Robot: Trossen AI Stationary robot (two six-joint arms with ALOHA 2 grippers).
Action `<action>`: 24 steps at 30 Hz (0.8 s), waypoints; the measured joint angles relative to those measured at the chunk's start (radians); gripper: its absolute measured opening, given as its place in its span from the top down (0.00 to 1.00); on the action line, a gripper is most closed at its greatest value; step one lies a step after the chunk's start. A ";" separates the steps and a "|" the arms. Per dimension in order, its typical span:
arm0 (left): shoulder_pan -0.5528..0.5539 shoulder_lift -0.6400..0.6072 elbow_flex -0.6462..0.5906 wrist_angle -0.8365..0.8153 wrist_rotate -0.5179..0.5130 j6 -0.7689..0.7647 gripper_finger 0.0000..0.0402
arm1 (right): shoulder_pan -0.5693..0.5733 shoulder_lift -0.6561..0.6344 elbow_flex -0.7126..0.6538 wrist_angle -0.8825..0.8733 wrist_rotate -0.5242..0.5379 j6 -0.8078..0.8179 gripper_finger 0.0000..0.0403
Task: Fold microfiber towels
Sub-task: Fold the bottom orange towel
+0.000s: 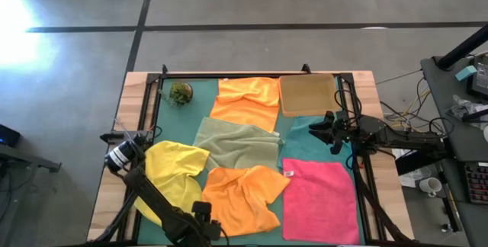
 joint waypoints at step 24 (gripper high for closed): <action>0.011 0.011 0.040 -0.075 0.017 -0.043 0.99 | 0.000 0.000 0.000 0.027 0.002 0.003 0.68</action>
